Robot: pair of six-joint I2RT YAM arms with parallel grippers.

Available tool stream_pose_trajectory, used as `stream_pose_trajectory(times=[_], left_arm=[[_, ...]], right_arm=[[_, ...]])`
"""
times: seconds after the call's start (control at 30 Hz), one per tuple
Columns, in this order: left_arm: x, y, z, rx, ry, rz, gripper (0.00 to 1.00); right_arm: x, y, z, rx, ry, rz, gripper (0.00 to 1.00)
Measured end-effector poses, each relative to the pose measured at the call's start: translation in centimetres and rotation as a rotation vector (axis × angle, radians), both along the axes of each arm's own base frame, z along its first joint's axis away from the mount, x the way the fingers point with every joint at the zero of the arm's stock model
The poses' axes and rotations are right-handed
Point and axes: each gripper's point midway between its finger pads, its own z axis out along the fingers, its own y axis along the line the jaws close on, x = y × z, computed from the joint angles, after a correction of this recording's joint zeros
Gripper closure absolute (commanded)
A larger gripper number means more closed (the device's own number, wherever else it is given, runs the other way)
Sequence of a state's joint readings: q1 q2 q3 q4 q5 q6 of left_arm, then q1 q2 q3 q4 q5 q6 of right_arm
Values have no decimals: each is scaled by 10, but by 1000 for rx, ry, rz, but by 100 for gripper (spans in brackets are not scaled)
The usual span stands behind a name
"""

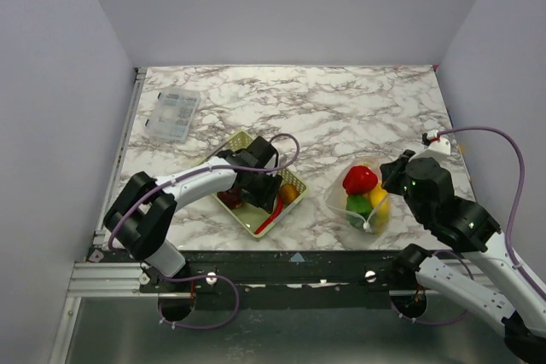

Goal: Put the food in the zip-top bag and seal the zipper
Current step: Pick up the fake vegetable from the bin.

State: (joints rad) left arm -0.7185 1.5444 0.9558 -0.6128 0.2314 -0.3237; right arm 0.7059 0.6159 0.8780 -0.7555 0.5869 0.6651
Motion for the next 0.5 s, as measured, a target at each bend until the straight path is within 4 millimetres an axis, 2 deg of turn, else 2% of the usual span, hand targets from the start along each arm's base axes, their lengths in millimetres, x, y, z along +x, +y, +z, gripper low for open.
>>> stream_pose_trajectory(times=[0.17,0.23,0.5], left_arm=[[-5,-11,-10,5,14,-23,47],[-5,-15,-9,-3,8,-26,43],[-1,-22,-6,-31,-15,-19,41]], right_arm=[[1,1,1,1,-4,3,99],[1,1,1,1,-4,4,99],[0,2,1,3,-2,9,99]])
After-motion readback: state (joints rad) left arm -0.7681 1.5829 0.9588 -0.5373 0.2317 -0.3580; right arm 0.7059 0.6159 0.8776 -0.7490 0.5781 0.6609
